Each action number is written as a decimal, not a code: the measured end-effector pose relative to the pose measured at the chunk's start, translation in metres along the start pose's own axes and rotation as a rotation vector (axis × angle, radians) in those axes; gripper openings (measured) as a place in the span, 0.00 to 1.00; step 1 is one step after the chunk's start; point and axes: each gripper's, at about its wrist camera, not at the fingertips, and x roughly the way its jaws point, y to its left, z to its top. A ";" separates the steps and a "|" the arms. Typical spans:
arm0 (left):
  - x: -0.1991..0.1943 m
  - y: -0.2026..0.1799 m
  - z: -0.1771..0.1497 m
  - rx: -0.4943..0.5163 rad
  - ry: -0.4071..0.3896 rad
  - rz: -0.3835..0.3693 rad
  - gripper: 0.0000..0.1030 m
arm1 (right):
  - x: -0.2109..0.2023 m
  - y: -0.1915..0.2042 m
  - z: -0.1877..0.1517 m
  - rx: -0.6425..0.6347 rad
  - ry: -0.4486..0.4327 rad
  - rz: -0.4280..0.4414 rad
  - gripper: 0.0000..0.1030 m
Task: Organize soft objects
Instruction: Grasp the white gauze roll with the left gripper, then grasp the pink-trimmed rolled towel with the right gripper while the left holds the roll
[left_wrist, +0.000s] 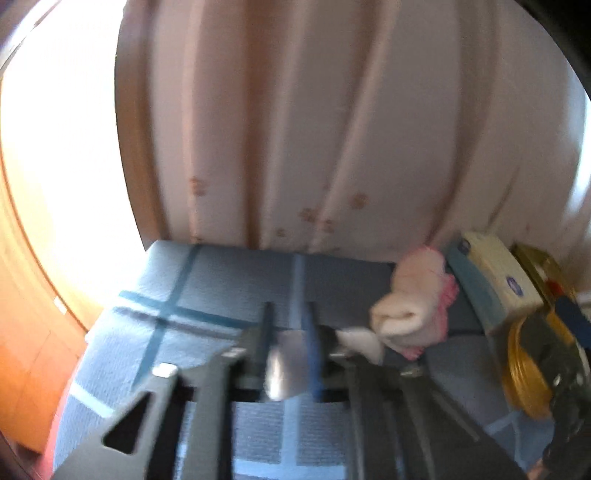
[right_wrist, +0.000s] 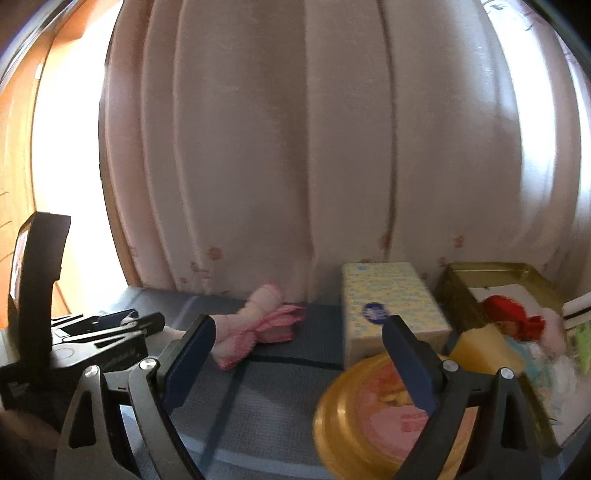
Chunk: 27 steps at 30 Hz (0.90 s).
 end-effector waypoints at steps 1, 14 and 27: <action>0.000 0.005 0.000 -0.027 -0.003 -0.010 0.08 | 0.003 0.004 0.002 -0.009 0.014 0.012 0.91; -0.020 0.010 -0.003 0.038 -0.086 0.098 0.75 | 0.064 0.016 0.022 0.159 0.231 0.144 0.91; -0.006 0.034 -0.002 -0.029 -0.031 0.162 0.77 | 0.145 0.044 0.006 0.112 0.472 0.071 0.54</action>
